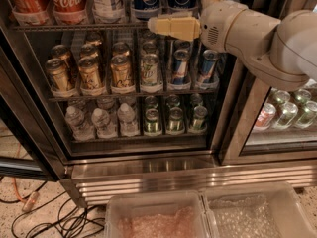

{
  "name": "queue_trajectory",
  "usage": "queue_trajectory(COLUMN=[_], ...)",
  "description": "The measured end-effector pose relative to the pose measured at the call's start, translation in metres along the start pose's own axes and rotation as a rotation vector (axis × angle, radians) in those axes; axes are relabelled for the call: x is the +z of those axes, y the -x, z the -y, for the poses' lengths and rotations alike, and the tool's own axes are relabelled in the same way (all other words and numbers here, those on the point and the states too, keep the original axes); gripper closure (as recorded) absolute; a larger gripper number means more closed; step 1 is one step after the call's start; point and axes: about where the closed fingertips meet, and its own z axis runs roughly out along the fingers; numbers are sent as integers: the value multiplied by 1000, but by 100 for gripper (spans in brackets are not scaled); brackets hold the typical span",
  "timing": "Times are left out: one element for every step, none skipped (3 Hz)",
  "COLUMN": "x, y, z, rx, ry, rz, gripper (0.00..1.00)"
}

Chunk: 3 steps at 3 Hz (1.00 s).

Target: Pick pepsi can from top shelf of fridge

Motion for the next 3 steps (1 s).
queue_trajectory(x=[1,5,8], y=[-1,-2,-2], z=[-3,-3,0], rx=[9,14,9], ry=[-4,-17,-28], rz=[3,17,26], gripper=[0,0,18])
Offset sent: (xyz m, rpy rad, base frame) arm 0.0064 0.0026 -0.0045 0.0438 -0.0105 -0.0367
